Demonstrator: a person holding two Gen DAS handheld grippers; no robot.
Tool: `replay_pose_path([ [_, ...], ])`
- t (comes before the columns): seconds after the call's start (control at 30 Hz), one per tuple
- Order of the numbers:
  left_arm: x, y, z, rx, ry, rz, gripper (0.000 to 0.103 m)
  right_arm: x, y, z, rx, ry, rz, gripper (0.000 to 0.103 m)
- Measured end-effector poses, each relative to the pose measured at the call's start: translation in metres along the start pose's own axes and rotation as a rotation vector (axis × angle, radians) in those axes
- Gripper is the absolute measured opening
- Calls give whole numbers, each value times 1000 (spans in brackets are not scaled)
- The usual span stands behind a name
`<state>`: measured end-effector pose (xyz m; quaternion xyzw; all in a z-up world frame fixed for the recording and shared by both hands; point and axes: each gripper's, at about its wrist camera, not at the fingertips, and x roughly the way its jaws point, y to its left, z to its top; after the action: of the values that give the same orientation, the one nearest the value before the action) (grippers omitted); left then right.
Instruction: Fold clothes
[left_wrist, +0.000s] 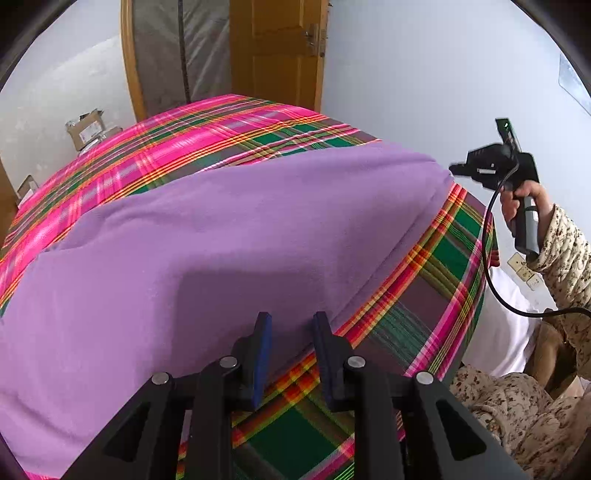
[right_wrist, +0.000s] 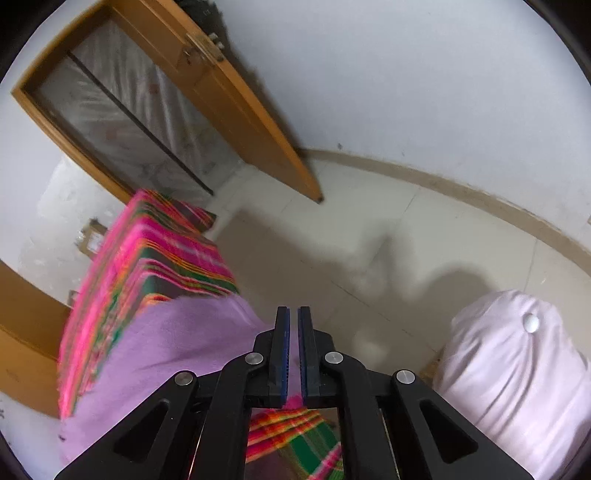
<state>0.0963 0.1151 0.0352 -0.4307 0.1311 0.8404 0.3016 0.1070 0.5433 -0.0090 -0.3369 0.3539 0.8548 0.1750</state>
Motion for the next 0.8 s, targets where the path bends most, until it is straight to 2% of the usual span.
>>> replay_pose_path([
  [0.07, 2, -1, 1, 3, 0, -5, 23, -6, 16, 4, -72, -26, 48, 10],
  [0.13, 3, -2, 2, 3, 0, -10, 24, -3, 39, 5, -171, 2, 123, 29],
  [0.2, 5, -2, 2, 1, 0, -16, 26, 6, 55, 2, -231, 36, 169, 36],
  [0.47, 5, -3, 3, 1, -3, -33, 31, 49, 89, -1, -315, 167, 200, 38],
  [0.5, 5, -2, 3, 0, -4, -35, 31, 50, 91, -2, -321, 168, 198, 36],
  [0.53, 5, -2, 3, -1, -5, -37, 31, 50, 92, -2, -327, 163, 188, 24],
  [0.63, 6, -1, 4, -7, -7, -46, 31, 50, 95, -1, -347, 141, 156, 7],
  [0.8, 5, -1, 3, -10, -9, -52, 31, 41, 102, 8, -352, 56, 96, 4],
])
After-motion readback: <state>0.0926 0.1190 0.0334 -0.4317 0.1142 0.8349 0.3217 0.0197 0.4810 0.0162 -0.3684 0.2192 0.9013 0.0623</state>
